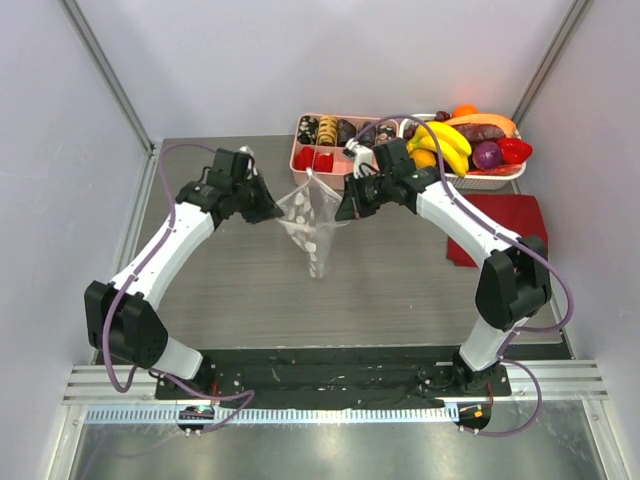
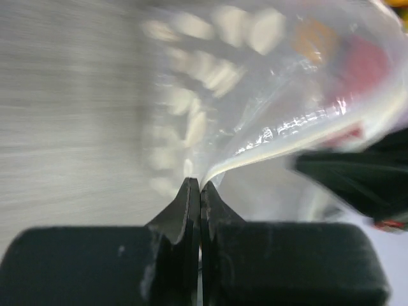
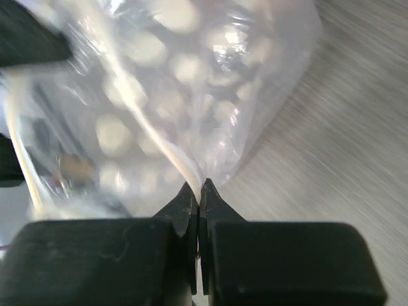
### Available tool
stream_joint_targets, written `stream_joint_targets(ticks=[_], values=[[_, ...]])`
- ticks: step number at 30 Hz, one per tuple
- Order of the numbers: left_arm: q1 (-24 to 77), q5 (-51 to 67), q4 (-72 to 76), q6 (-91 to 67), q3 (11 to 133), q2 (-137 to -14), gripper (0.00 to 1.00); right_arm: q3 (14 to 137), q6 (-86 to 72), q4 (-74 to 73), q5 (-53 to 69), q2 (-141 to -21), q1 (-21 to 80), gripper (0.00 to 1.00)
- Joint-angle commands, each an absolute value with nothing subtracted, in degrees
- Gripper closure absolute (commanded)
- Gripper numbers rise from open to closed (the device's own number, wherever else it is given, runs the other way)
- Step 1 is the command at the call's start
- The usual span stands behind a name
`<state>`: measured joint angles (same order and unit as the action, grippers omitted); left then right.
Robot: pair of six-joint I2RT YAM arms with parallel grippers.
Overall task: Place the food in the zip-top bag and seal the zipper
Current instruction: Open the zipper of the food storage bag.
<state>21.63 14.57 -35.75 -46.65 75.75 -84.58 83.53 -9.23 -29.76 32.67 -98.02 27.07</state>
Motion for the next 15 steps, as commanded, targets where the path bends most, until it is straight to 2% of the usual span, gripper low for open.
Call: stream_joint_targets(ticks=[1, 5, 12, 14, 15], values=[[20.30, -7.36, -47.02, -32.79, 79.90, -80.78, 1.00, 86.05, 1.74, -41.56, 26.20, -94.49, 23.48, 0.99], [20.21, -8.18, -47.63, -29.36, 79.10, -79.11, 1.00, 85.69, 6.15, -45.69, 24.09, -94.57, 22.76, 0.99], [20.74, 6.58, -46.32, -28.39, 81.47, -78.49, 0.99, 91.58, 5.89, -48.08, 29.79, -95.89, 22.68, 0.99], [21.09, 7.56, -45.97, -28.13, 82.00, -78.66, 0.88, 92.11, 5.45, -48.34, 32.68, -95.80, 22.85, 0.99], [21.18, 7.73, -45.53, -27.78, 82.18, -78.92, 0.78, 92.02, 5.28, -48.43, 33.74, -95.71, 22.85, 0.99]])
